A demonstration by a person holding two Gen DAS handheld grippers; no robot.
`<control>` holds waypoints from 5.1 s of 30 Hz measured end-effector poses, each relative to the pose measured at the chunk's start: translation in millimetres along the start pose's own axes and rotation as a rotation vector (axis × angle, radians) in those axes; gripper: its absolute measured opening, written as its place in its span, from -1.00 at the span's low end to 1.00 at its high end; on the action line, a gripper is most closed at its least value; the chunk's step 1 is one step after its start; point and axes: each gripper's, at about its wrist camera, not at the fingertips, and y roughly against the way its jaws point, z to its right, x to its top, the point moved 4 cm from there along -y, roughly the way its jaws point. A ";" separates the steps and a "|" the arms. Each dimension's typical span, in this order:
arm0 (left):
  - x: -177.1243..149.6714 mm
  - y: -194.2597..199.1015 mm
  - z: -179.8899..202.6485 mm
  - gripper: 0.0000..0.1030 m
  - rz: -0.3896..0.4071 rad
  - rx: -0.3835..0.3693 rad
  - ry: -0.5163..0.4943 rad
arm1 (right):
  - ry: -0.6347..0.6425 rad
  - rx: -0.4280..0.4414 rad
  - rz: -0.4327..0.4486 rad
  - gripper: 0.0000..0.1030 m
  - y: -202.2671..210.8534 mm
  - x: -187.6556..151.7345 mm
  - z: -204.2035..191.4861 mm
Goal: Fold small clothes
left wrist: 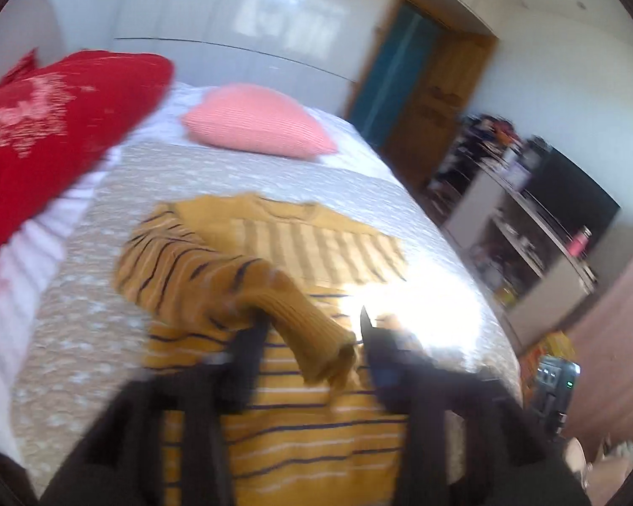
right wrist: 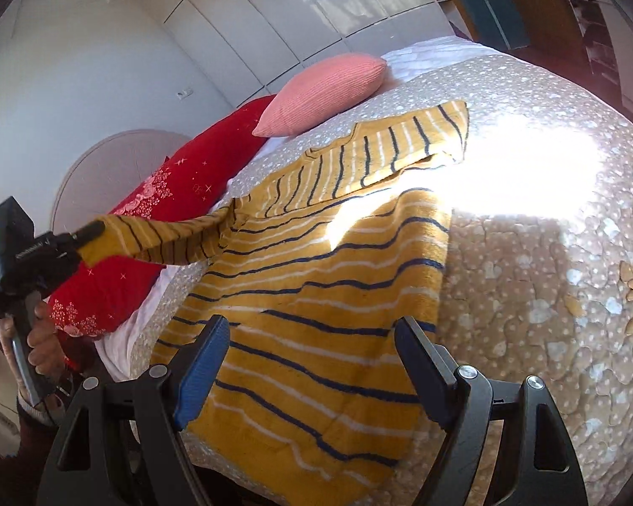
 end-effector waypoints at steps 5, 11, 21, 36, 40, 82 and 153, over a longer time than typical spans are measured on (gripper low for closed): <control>-31.0 -4.2 30.7 0.37 0.019 0.053 -0.090 | -0.025 -0.004 0.041 0.64 28.3 1.6 16.3; -72.3 24.5 -23.1 0.42 0.007 0.171 -0.032 | 0.020 0.008 0.017 0.64 24.0 10.8 8.6; -108.6 67.4 -89.7 0.48 0.052 0.277 0.118 | 0.222 -0.038 -0.117 0.64 -100.8 43.3 -53.5; -124.9 27.4 -142.1 0.48 -0.012 0.274 0.206 | 0.428 -0.164 -0.081 -0.79 -128.8 103.6 -95.2; -129.0 18.2 -146.9 0.48 -0.032 0.269 0.221 | 0.375 -0.310 -0.055 -0.76 -132.1 147.6 -54.7; -170.0 -24.1 -113.4 0.50 -0.179 -0.066 0.353 | -0.291 0.302 -0.127 0.52 -33.0 -91.4 16.2; 26.6 -93.7 -100.8 -0.84 -0.090 0.273 0.106 | -0.080 0.072 -0.001 -0.75 -69.5 119.9 -12.4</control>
